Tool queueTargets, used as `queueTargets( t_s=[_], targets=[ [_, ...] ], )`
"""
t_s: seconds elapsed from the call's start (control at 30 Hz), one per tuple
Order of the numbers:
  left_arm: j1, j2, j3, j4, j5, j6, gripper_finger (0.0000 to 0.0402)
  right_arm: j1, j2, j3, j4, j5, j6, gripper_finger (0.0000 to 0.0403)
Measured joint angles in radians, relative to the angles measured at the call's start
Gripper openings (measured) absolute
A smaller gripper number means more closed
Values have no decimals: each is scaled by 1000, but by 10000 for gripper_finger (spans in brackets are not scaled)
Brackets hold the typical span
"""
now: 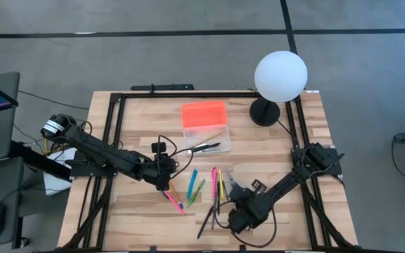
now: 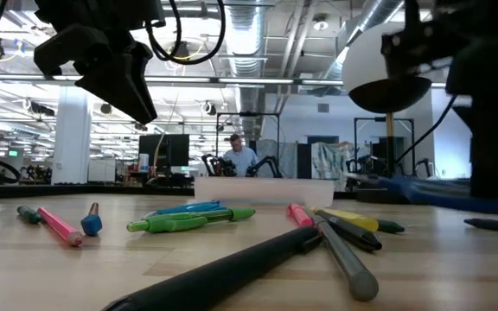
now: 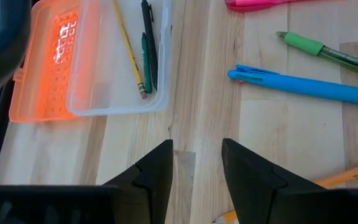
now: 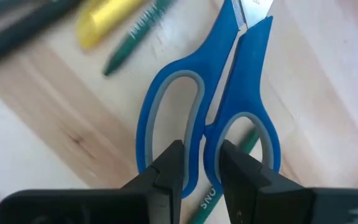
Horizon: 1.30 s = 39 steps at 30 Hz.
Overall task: Pick & place school supplies into a supply box
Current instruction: Put the blue scissors into the supply box
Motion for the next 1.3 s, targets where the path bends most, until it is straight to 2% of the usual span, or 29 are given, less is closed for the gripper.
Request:
queueTargets(
  t_s=[0.27,0.6,0.73,1.0,1.3],
  targets=[
    [-10,0,-7,-94,-5,-92,133,-63,-2,64,-89,98,-270,72],
    [-86,0,-112,-101,-48,-271,133,-265,-3,120,-193,202,-711,72],
    [-117,0,-138,-102,-50,-339,133,-381,-3,122,-190,204,-915,72],
    [-151,0,-146,-108,-53,-375,133,-583,-4,122,-167,205,-1096,72],
    [-151,0,-146,-110,-50,-380,133,-676,-5,122,6,197,-1314,72]
  ],
)
